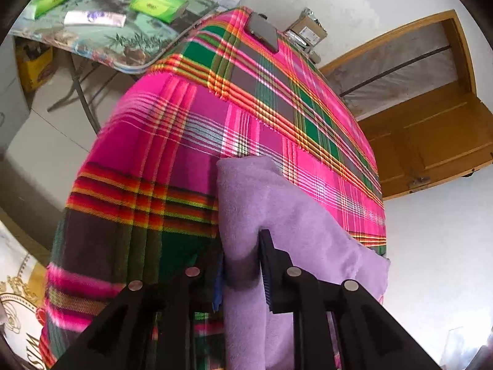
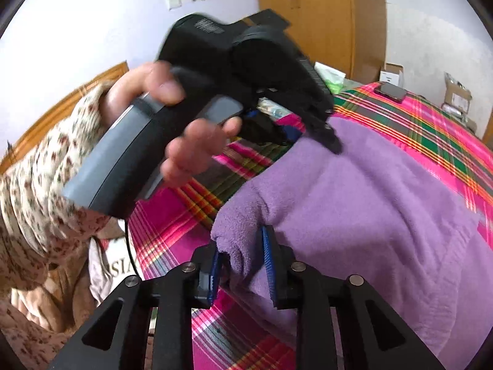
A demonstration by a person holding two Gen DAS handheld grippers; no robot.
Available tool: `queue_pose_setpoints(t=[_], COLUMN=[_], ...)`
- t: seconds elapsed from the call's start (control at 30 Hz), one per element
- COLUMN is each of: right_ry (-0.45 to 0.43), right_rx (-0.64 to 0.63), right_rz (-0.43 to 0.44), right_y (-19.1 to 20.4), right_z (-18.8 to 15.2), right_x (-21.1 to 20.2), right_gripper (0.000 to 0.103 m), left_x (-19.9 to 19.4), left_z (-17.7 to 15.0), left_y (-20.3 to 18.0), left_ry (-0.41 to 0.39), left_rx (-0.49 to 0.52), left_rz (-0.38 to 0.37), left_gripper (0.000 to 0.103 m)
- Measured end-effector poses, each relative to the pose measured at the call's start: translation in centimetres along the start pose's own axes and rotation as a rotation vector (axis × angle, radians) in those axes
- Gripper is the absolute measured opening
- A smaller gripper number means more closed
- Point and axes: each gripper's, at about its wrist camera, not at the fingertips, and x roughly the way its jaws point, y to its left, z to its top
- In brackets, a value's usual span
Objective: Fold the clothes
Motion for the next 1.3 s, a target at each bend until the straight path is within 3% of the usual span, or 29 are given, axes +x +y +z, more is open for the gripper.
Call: queue_pose_setpoints(t=[0.27, 0.47, 0.67, 0.83, 1.0, 1.17, 1.3], right_ry=[-0.11, -0.183, -0.229, -0.248, -0.24, -0.238, -0.242], right_rx=[0.115, 0.23, 0.325, 0.426, 0.545, 0.624, 0.709], right_rz=[0.041, 0.091, 0.017, -0.152, -0.362, -0.61, -0.737], right_y=[-2.3, -4.4, -8.1, -11.9, -16.6, -21.5, -25.7], right_z=[0.0, -0.6, -2.5, -6.1, -11.0, -15.3, -17.8], right_x=[-4.6, -7.7, -10.4, -13.4, -17.2, -21.8, -24.9], right_gripper=[0.028, 0.038, 0.038, 0.038, 0.038, 0.038, 0.038], left_x=[-3.3, -4.5, -4.5, -2.7, 1.9, 5.5, 8.0], left_z=[-1.3, -2.1, -3.8, -5.7, -7.2, -9.0, -10.1], left_y=[-1.3, -2.5, -5.5, -8.9, -12.4, -16.3, -18.1], left_ry=[-0.087, -0.128, -0.132, -0.141, -0.007, 0.059, 0.123], left_rx=[0.018, 0.015, 0.081, 0.166, 0.24, 0.354, 0.391], left_rz=[0.007, 0.015, 0.008, -0.006, -0.052, -0.074, -0.099], left_gripper=[0.03, 0.03, 0.03, 0.031, 0.031, 0.031, 0.031])
